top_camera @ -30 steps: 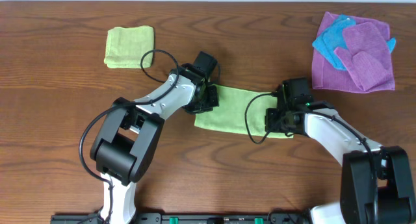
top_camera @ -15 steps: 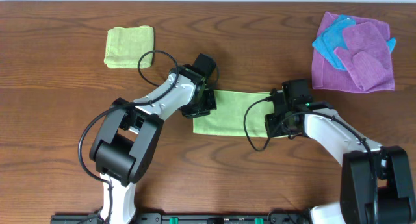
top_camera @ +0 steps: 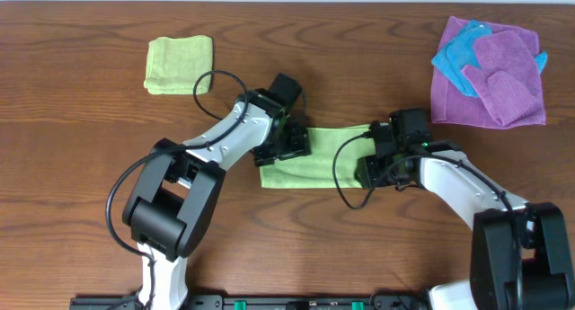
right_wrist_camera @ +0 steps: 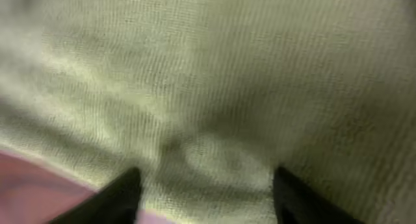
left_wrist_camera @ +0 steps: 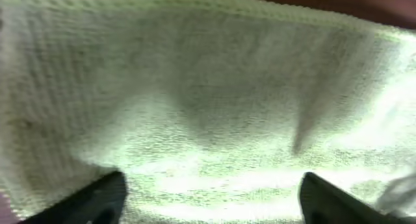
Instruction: Fold the cloth
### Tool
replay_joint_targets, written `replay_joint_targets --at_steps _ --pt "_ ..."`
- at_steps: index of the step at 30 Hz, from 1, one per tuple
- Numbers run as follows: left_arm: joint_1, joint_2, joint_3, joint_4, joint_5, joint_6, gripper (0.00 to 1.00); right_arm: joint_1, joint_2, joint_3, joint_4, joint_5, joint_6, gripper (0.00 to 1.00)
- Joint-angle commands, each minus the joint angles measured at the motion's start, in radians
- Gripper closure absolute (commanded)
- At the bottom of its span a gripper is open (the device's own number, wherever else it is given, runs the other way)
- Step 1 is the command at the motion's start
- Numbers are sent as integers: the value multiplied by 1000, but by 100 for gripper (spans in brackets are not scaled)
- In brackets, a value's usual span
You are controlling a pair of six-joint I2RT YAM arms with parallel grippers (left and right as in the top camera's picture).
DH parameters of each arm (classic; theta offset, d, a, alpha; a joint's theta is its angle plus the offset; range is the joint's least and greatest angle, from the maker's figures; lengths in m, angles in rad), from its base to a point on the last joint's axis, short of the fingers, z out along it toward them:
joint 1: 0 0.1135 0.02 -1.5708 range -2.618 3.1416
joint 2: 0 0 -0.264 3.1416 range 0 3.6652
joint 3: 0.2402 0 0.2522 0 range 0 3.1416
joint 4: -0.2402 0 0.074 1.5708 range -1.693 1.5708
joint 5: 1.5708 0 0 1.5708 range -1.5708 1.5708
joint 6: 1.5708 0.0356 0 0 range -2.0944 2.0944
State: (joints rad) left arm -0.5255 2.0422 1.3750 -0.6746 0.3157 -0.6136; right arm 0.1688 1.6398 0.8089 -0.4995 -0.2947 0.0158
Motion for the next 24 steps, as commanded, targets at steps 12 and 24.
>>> replay_joint_targets --at_steps 12,24 --pt "23 71 -14 50 -24 8 2 2 -59 113 -67 -68 45 32" --pt "22 71 200 -14 20 68 3 2 -156 162 -178 -10 51 29"
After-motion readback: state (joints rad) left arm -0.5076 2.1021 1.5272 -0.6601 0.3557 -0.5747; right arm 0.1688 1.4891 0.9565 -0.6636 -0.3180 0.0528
